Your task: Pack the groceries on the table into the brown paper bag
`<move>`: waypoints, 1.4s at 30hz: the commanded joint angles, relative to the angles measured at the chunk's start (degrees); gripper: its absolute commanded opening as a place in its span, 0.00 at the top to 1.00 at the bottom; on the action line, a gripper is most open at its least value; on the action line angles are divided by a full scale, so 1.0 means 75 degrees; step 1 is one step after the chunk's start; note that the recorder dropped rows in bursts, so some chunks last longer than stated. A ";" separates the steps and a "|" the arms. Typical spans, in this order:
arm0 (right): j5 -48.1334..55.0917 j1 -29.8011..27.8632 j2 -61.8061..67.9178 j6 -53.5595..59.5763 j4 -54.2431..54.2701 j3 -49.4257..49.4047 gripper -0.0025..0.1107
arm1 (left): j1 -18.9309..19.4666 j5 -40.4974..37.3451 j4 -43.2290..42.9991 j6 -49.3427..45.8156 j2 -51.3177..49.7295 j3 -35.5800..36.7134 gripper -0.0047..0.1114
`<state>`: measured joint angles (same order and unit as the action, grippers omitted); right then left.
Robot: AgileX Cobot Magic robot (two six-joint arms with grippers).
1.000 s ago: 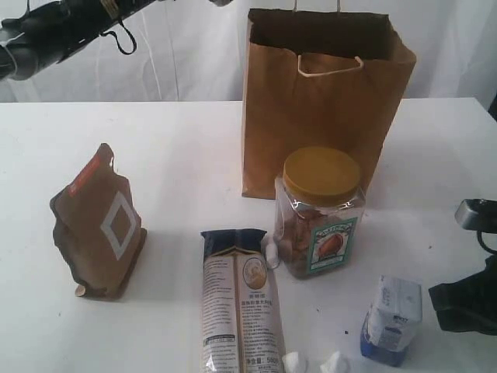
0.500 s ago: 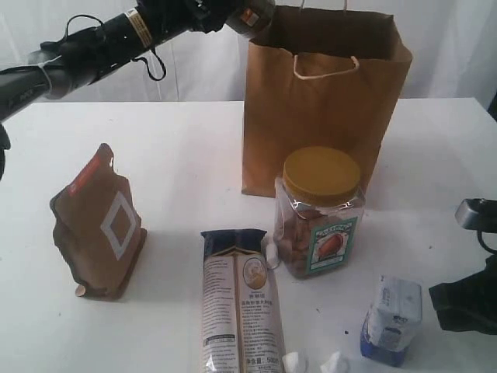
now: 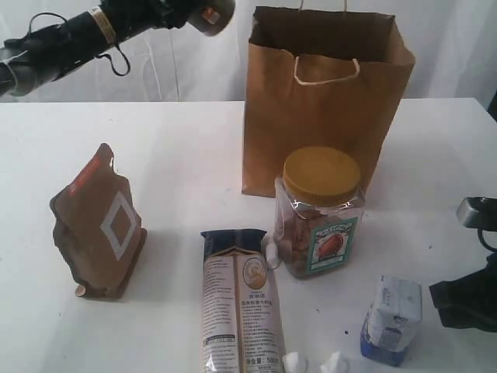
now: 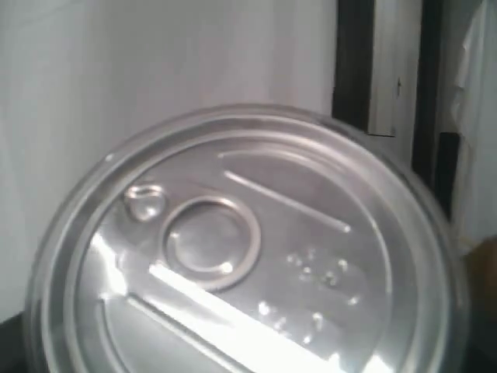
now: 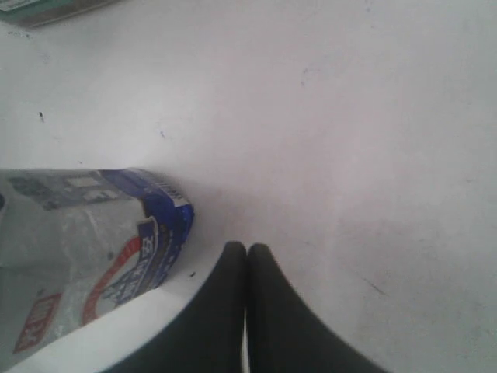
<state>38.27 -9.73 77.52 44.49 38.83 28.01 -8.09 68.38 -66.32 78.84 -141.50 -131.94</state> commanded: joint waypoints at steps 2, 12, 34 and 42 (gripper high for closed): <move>-0.0267 0.0006 -0.0015 0.0054 0.0019 -0.0025 0.98 | 0.0606 0.0211 0.0494 0.1087 0.0776 -0.0107 0.96; -0.0287 0.0006 -0.0015 0.0032 0.0037 -0.0025 0.98 | 0.0454 0.0211 0.0184 0.2374 0.1370 -0.0107 0.96; 0.0380 0.0006 -0.0015 0.0061 0.0027 -0.0012 0.98 | 0.0241 0.0211 -0.1590 0.4078 0.1705 -0.0107 0.96; 0.0313 0.0006 -0.0015 0.0061 0.0027 -0.0012 0.98 | 0.0321 0.0211 -0.2563 0.4553 0.2090 -0.0089 0.96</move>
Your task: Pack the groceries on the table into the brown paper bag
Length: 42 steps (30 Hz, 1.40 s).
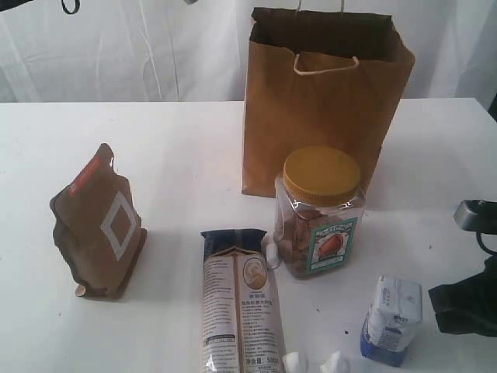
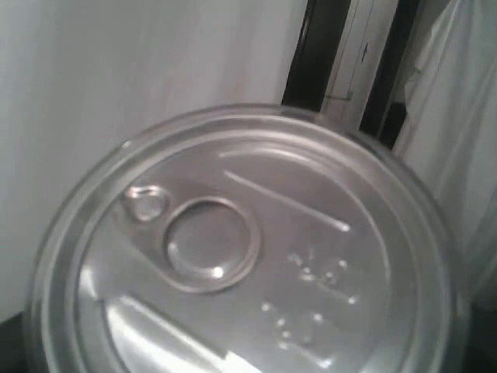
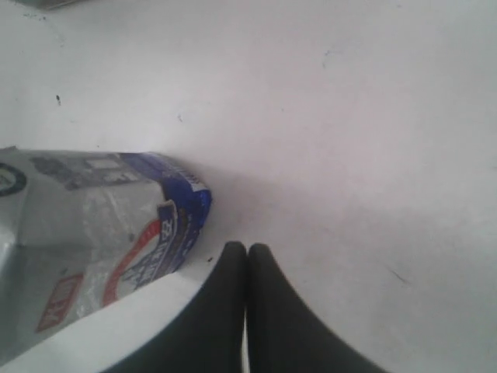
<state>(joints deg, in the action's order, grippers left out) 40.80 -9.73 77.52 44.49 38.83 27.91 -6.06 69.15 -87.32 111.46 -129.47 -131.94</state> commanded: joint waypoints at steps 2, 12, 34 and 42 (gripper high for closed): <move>-0.0058 0.0006 -0.0015 0.0061 0.0027 0.0001 0.98 | 0.0080 0.0108 0.0238 0.0204 0.0676 -0.0089 0.96; -0.0682 0.0006 -0.0015 0.0033 0.0057 0.0001 0.98 | 0.0808 0.0108 -0.0279 0.1086 0.1176 -0.0089 0.96; -0.1142 0.0006 -0.0015 0.0033 0.0679 0.0001 0.98 | 0.0498 0.0108 -0.0757 0.0104 0.3656 0.3265 0.96; -0.1073 0.0006 -0.0015 0.0033 0.0840 0.0001 0.98 | -0.0864 0.0108 -0.0321 -0.1205 0.4158 0.4115 0.96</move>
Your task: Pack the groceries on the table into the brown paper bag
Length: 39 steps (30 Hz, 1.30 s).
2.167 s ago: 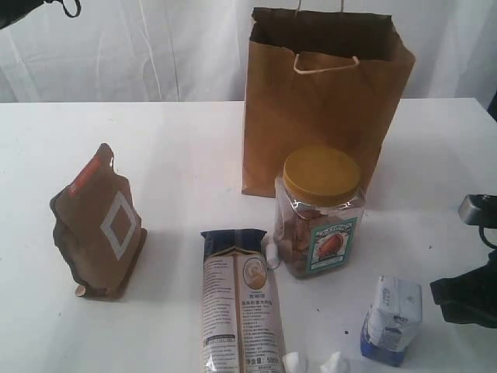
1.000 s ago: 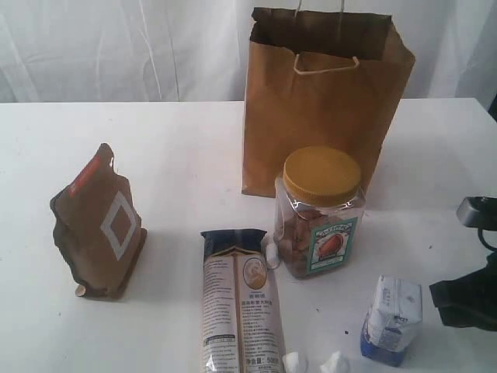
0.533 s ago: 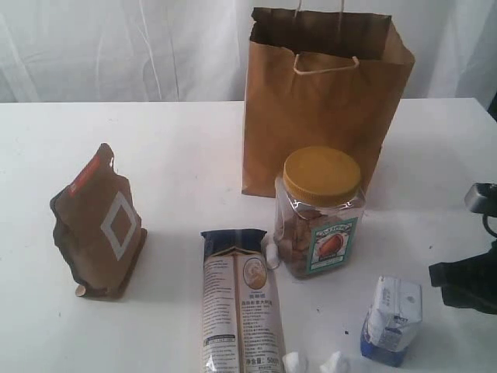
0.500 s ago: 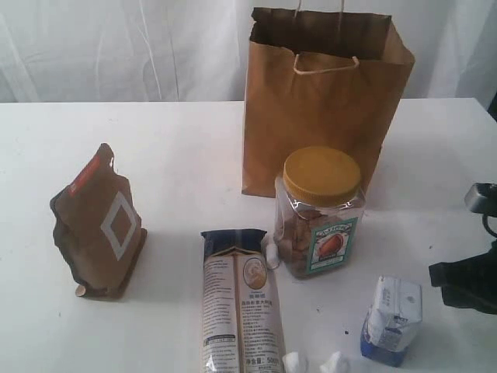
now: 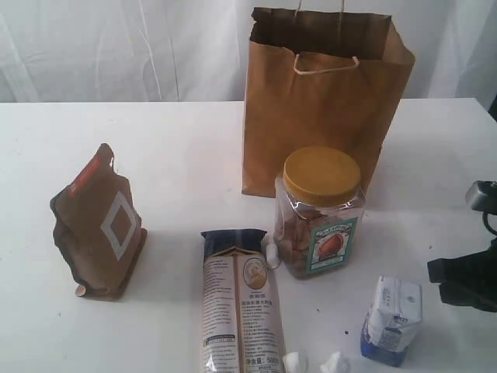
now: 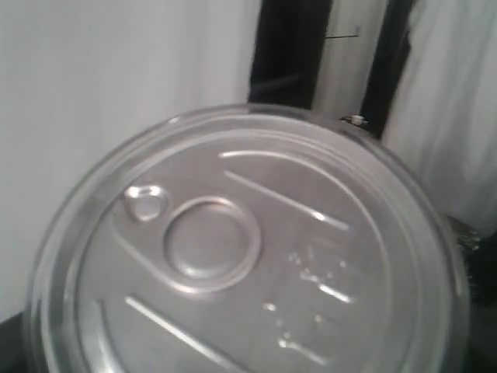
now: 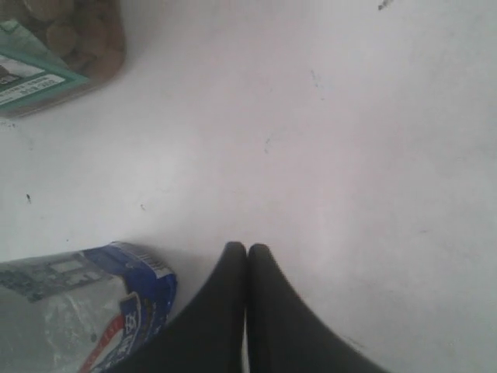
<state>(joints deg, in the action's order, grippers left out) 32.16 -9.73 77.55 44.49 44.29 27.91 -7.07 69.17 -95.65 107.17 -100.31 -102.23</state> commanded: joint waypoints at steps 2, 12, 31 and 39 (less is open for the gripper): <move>0.0155 0.0006 -0.0018 0.0033 0.0112 0.0001 0.98 | -0.1026 0.0105 0.0825 -0.0898 0.0252 0.0154 0.96; 0.0472 0.0006 -0.0018 0.0033 0.0262 0.0001 0.98 | -0.1816 0.0099 0.0795 -0.1328 0.0252 0.0154 0.96; 0.0404 0.0006 -0.0018 0.0502 0.1262 0.0001 0.98 | -0.3897 -0.3724 -0.0295 -0.2544 -0.0021 0.0154 0.96; 0.0536 0.0006 -0.0018 0.0891 0.1535 0.0001 0.98 | -0.4547 -0.5152 -0.0276 -0.3863 -0.0485 0.0154 0.96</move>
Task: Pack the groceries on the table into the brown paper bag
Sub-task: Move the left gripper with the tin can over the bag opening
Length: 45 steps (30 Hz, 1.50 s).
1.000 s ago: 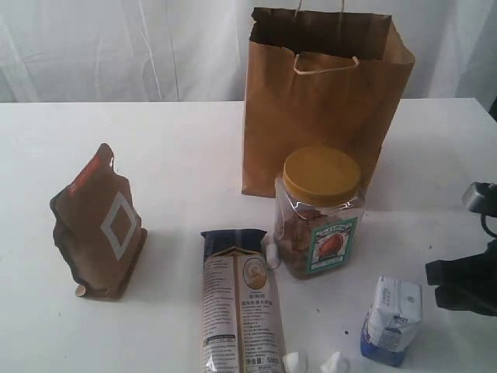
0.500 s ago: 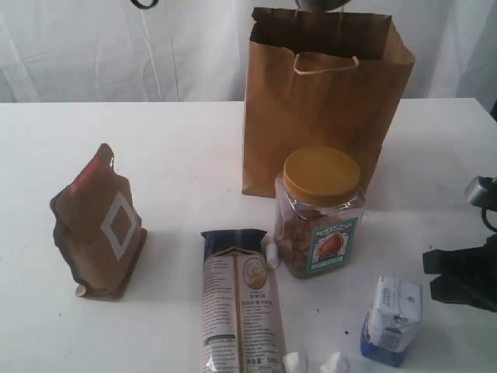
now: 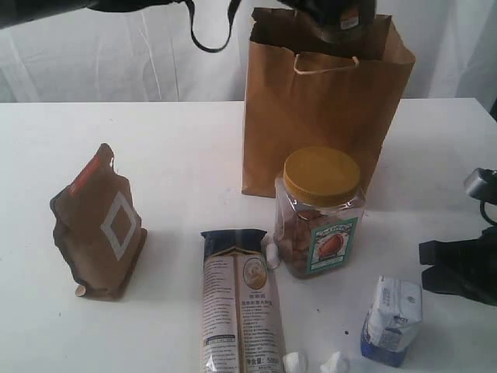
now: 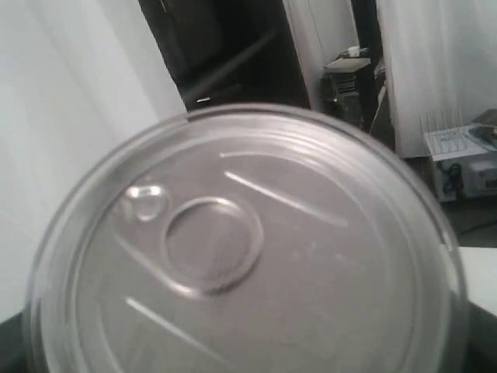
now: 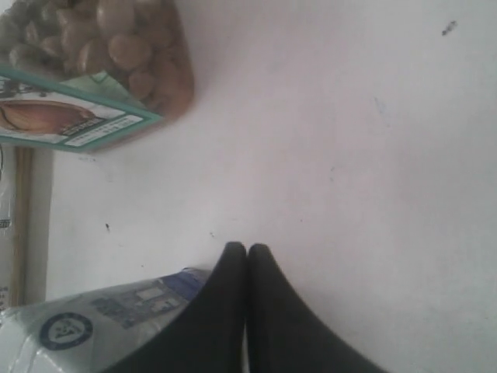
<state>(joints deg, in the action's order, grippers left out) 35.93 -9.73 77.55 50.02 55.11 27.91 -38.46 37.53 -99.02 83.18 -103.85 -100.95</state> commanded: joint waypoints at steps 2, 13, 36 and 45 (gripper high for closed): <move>0.0050 0.0006 -0.0018 0.0155 0.0094 0.0001 0.98 | -0.0542 -0.1595 0.0172 -0.1163 -0.0066 -0.0018 0.96; 0.0197 0.0006 -0.0018 0.0155 0.0094 0.0001 0.98 | -0.0686 -0.2620 0.0172 -0.1560 -0.0686 -0.0018 0.96; 0.0355 0.0006 -0.0018 0.0172 0.0128 0.0001 0.98 | -0.0686 -0.3423 0.0172 -0.1501 -0.0745 -0.0018 0.44; 0.0368 0.0006 -0.0018 0.0172 0.0128 0.0001 0.98 | -0.0686 -0.3536 0.0172 -0.1461 -0.0824 -0.0018 0.39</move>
<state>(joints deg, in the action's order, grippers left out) 38.34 -9.73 77.55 50.49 55.73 27.91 -43.31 12.20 -97.33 71.57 -110.30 -100.63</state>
